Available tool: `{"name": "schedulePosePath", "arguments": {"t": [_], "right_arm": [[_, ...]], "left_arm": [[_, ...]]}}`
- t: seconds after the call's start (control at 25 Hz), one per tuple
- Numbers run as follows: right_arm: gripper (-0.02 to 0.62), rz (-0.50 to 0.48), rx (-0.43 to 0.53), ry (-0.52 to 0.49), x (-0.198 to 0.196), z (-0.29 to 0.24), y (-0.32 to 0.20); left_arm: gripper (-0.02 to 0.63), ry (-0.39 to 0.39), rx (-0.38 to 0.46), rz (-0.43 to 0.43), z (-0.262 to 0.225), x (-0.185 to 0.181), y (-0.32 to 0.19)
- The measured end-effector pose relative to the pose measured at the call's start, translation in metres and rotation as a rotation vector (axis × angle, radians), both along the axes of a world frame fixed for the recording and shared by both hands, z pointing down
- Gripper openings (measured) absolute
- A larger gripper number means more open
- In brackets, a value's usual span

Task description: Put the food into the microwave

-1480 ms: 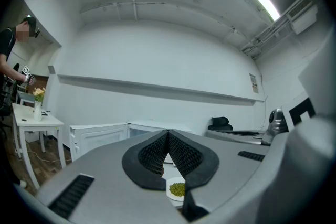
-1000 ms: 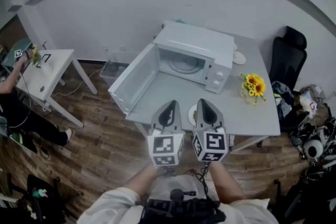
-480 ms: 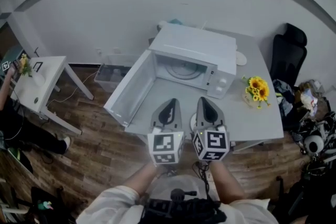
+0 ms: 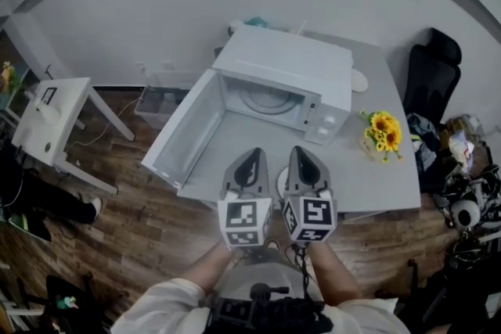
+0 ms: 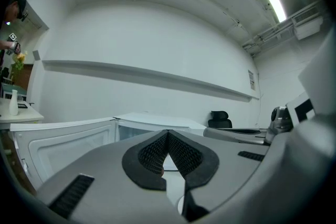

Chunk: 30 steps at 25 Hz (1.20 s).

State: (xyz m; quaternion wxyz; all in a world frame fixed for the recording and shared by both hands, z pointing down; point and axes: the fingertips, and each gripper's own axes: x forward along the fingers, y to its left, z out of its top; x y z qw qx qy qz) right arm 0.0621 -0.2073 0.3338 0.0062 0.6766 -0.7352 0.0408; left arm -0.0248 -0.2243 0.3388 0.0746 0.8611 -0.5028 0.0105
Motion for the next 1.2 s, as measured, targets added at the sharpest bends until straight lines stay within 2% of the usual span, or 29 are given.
{"name": "schedulePosePath", "arguments": {"t": [0.52,0.56,0.6,0.72,0.8,1.04,1.2], "right_arm": [[0.026,0.034,-0.06,-0.006,0.042,0.027,-0.004],[0.039,0.033,-0.067,-0.009,0.045,0.031,-0.003],[0.079,0.032,-0.076,-0.016,0.047,0.035,-0.003],[0.094,0.04,-0.107,-0.035,0.056,0.049,0.0],[0.094,0.053,-0.129,-0.043,0.063,0.059,0.003],[0.129,0.098,-0.19,-0.055,0.085,0.092,0.012],[0.13,0.121,-0.233,-0.057,0.099,0.118,0.017]], "left_arm": [[0.011,0.005,-0.06,0.036,0.029,0.038,-0.006],[0.012,0.003,-0.062,0.037,0.031,0.04,-0.006],[0.012,-0.001,-0.065,0.039,0.034,0.043,-0.005],[0.014,-0.003,-0.084,0.061,0.044,0.051,-0.004],[0.083,-0.003,-0.105,0.081,0.053,0.056,-0.002],[0.114,-0.027,-0.187,0.114,0.09,0.066,0.0],[0.143,-0.042,-0.237,0.132,0.117,0.074,0.0]]}}
